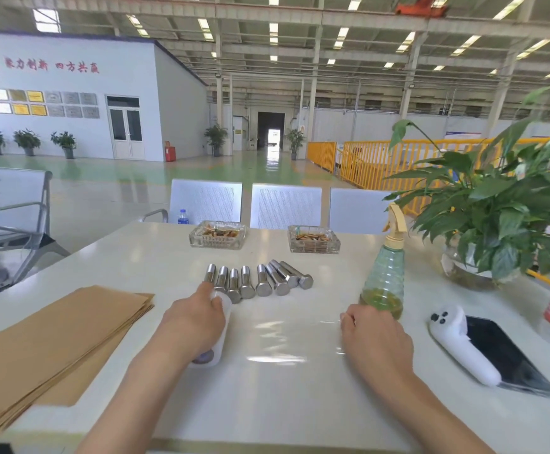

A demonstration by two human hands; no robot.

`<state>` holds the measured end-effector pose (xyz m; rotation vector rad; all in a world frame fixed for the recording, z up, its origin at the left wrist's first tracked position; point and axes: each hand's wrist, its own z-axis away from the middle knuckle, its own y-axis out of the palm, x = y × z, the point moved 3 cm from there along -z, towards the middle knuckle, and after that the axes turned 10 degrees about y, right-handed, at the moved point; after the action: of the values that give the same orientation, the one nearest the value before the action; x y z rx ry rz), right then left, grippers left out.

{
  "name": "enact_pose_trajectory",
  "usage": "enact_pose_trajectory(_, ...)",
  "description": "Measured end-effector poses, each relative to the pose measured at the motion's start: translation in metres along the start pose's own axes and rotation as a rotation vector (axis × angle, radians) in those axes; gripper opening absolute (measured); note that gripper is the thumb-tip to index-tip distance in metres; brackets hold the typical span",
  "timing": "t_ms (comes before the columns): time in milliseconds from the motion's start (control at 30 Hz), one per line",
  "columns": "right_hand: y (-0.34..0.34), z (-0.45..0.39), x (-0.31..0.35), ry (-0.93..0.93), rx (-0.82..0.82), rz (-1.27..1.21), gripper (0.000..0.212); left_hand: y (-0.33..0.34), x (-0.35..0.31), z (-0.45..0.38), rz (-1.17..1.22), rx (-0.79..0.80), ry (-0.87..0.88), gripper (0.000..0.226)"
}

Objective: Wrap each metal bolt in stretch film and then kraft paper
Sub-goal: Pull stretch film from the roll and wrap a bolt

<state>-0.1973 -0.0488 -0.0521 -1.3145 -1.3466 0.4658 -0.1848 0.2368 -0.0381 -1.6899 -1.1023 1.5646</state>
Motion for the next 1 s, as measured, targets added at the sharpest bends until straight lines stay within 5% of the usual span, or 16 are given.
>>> enact_pose_trajectory(167,0.005,0.003,-0.004,-0.002,0.024,0.001,0.027,-0.026,0.009,0.001,-0.158,-0.122,-0.018,0.061)
enact_pose_trajectory(267,0.008,0.003,-0.002,-0.007,0.030,-0.049,0.027,-0.025,-0.002,0.010,-0.245,-0.191,-0.001,0.050)
enact_pose_trajectory(333,0.009,0.002,-0.001,-0.006,0.030,-0.055,0.027,-0.008,-0.020,0.019,-0.396,-0.120,0.072,0.038)
enact_pose_trajectory(433,0.007,-0.001,-0.005,-0.001,0.023,-0.036,0.027,0.004,-0.021,0.019,-0.521,0.028,0.067,0.053)
enact_pose_trajectory(633,0.005,-0.006,-0.014,-0.026,-0.023,0.014,0.028,-0.032,0.006,0.012,-0.520,0.078,-0.024,0.042)
enact_pose_trajectory(767,0.005,-0.008,-0.022,-0.016,-0.046,0.016,0.028,-0.041,0.004,0.014,-0.495,0.106,-0.062,0.055)
enact_pose_trajectory(900,0.007,-0.004,-0.025,-0.015,-0.070,0.042,0.025,-0.023,0.008,0.020,-0.488,0.021,-0.041,0.033)
enact_pose_trajectory(1000,0.007,-0.005,-0.026,-0.012,-0.078,0.058,0.024,-0.018,0.013,0.023,-0.547,0.026,-0.017,0.051)
